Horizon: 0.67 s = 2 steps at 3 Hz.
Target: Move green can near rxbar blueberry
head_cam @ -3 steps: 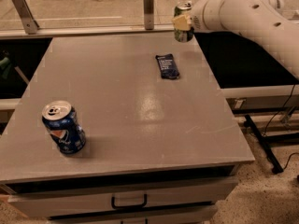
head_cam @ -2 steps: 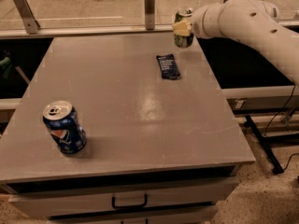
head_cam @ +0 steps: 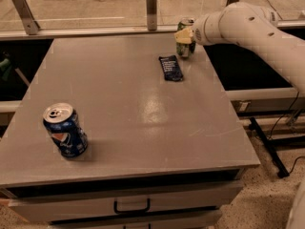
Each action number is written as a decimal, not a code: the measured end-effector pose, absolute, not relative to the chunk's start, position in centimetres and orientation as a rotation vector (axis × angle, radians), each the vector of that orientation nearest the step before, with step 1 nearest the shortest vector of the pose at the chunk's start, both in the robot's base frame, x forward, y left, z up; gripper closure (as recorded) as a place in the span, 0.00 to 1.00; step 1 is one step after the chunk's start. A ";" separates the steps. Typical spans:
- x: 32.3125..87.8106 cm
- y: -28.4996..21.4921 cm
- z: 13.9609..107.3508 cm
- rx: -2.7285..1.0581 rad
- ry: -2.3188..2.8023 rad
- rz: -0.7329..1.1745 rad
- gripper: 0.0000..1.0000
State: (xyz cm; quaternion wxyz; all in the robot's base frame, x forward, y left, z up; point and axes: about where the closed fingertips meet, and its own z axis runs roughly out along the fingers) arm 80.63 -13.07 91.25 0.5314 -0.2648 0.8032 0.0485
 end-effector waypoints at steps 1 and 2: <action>80.3 -13.0 90.2 -0.622 1.945 0.125 0.37; 79.7 -12.9 89.7 -0.610 1.959 0.124 0.13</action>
Offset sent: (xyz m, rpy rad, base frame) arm -0.0179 -0.0026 -0.0195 0.0115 0.0503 -0.0396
